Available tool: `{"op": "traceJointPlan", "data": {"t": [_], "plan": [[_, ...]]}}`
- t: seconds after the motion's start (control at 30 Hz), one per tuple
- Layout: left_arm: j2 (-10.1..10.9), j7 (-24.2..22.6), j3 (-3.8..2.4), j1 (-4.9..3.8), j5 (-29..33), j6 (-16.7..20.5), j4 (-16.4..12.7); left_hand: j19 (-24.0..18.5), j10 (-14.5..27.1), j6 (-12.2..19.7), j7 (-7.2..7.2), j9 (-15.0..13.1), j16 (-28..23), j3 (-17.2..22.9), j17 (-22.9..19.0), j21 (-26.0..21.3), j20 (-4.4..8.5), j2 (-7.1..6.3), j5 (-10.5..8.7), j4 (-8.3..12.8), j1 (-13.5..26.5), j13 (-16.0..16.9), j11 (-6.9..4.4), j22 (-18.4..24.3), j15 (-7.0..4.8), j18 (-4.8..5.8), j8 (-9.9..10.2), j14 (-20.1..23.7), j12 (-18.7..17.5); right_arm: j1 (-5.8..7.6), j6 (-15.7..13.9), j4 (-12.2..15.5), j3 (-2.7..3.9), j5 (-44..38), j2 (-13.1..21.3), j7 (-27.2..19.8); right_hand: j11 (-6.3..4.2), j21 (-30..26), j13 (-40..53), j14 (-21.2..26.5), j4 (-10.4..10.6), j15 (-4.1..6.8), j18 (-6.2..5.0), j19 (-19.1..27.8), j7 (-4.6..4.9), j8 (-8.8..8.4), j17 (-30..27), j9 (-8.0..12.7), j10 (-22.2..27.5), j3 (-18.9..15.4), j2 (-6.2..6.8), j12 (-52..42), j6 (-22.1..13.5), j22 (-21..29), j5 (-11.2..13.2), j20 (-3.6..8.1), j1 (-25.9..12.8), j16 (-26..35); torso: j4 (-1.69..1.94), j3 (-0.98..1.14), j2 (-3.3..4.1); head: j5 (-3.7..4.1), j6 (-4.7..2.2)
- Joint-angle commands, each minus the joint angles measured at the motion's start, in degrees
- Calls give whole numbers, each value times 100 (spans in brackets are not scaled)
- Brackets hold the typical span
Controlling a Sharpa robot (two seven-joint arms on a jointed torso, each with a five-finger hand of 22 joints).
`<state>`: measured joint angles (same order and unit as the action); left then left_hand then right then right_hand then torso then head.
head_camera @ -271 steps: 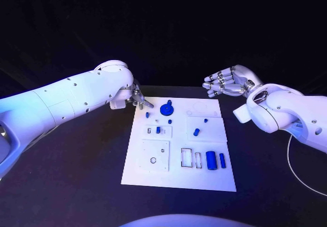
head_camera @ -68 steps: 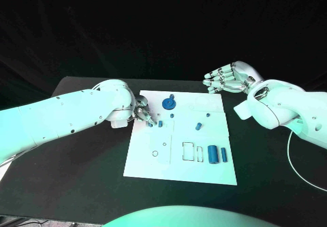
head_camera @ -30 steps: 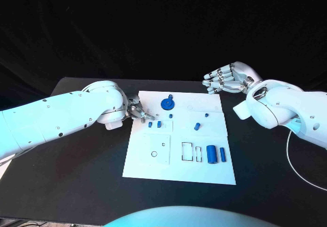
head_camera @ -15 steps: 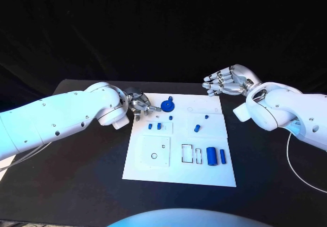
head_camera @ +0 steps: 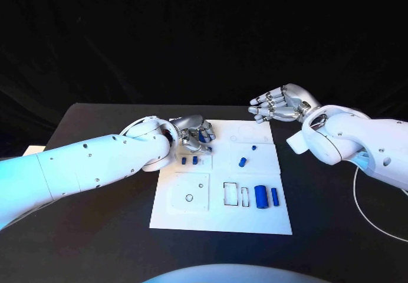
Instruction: Assemble the parts on the task board
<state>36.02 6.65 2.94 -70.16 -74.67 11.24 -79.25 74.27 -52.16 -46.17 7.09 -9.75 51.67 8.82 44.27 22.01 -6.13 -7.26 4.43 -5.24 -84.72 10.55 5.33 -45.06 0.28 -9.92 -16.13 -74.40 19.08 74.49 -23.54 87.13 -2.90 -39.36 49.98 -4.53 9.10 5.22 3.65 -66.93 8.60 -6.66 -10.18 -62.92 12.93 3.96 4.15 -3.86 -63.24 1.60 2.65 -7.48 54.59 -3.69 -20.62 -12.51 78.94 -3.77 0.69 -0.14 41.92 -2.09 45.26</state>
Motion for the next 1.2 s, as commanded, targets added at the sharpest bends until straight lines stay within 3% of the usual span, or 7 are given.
{"op": "traceJointPlan", "data": {"t": [0.03, 0.13, 0.2, 0.37, 0.6, 0.8, 1.2], "plan": [[-51, -180, 4, 26, -1045, 104, 46, 376, -226, -307, 82, 97, 1078, -38, 981, 193, 55, 25, -13, -13, 63, -147, -40, -98, -4, -50, 60, -528, -53, -4, 84, 4, -1, -21, -1, -11, 15, -28, -7, 35, -41, -7, -42, 7, 0, -19, -10, 4, 9, -4, -47, 38, -23, -2, -25, -33, 2, 16, -25, -1, 23, -4, -11], [-99, -137, 6, 40, -1221, 79, 78, 723, -482, -553, 99, 190, 1910, -49, 1847, 1293, 75, 26, -27, -45, 84, -261, -55, -840, -42, 110, 128, -842, -69, -5, 83, 2, -1, -21, -1, -12, 15, -28, -7, 35, -41, -7, -42, 7, 0, -19, -10, 4, 9, -4, -47, 38, -23, -2, -25, -33, 2, 16, -25, -1, 28, -8, -12], [-139, -99, 7, 47, -1323, 48, 107, 908, -693, -766, 34, 268, 2310, -18, 2237, 2006, 107, 21, -27, -75, 88, -368, -106, -1342, -96, 211, 215, -971, -130, -5, 77, 0, -1, -21, -5, -20, 15, -28, -7, 35, -41, -7, -42, 7, 0, -19, -10, 4, 9, -4, -47, 38, -23, -2, -25, -33, 2, 16, -19, 0, 26, -4, -8], [-226, 37, 5, 53, -1499, -46, 171, 1109, -977, -1021, -13, 339, 2700, 151, 2676, 3026, 162, 72, -21, -80, 2, -488, -159, -2048, -140, 351, 319, -1139, -249, -12, 66, -7, -1, -21, -21, -37, 12, -34, -6, 29, -53, -5, -44, 1, -2, -16, -17, 3, 4, 8, -57, 36, -18, -3, -32, -32, 12, 13, -33, -1, 28, -16, 2], [-318, 186, 2, 55, -1589, -145, 239, 1185, -1168, -1211, -35, 400, 2757, 356, 2681, 3389, 205, 60, -17, -94, -24, -602, -188, -2315, -169, 398, 427, -1192, -426, -20, 61, -11, -2, -22, -23, -44, 10, -39, -6, 24, -60, -3, -44, -5, -4, -14, -23, 3, 1, 15, -62, 35, -15, -4, -51, -31, 16, 11, -32, 1, 23, 3, 8], [-390, 330, 1, 55, -1633, -341, 291, 1200, -1179, -1184, -61, 471, 2685, 478, 2516, 3557, 225, -16, -19, -104, 5, -670, -196, -2448, -188, 419, 584, -1173, -593, -23, 66, -9, -2, -22, -26, -47, 10, -43, -6, 21, -65, -2, -44, -8, -5, -14, -27, 3, -1, 19, -64, 35, -14, -4, -64, -30, 16, 11, -28, -1, 23, 15, 10], [-392, 507, 0, 55, -1729, -710, 358, 1201, -1152, -1239, -39, 507, 2652, 548, 2419, 3636, 211, -81, -25, -125, 79, -680, -148, -2519, -148, 439, 670, -1166, -722, -32, 79, -20, -2, -22, -41, -55, 9, -46, -6, 19, -68, -1, -44, -11, -5, -13, -30, 3, -1, 21, -65, 35, -13, -5, -78, -30, 15, 10, -25, -2, 24, 17, 33]]}}
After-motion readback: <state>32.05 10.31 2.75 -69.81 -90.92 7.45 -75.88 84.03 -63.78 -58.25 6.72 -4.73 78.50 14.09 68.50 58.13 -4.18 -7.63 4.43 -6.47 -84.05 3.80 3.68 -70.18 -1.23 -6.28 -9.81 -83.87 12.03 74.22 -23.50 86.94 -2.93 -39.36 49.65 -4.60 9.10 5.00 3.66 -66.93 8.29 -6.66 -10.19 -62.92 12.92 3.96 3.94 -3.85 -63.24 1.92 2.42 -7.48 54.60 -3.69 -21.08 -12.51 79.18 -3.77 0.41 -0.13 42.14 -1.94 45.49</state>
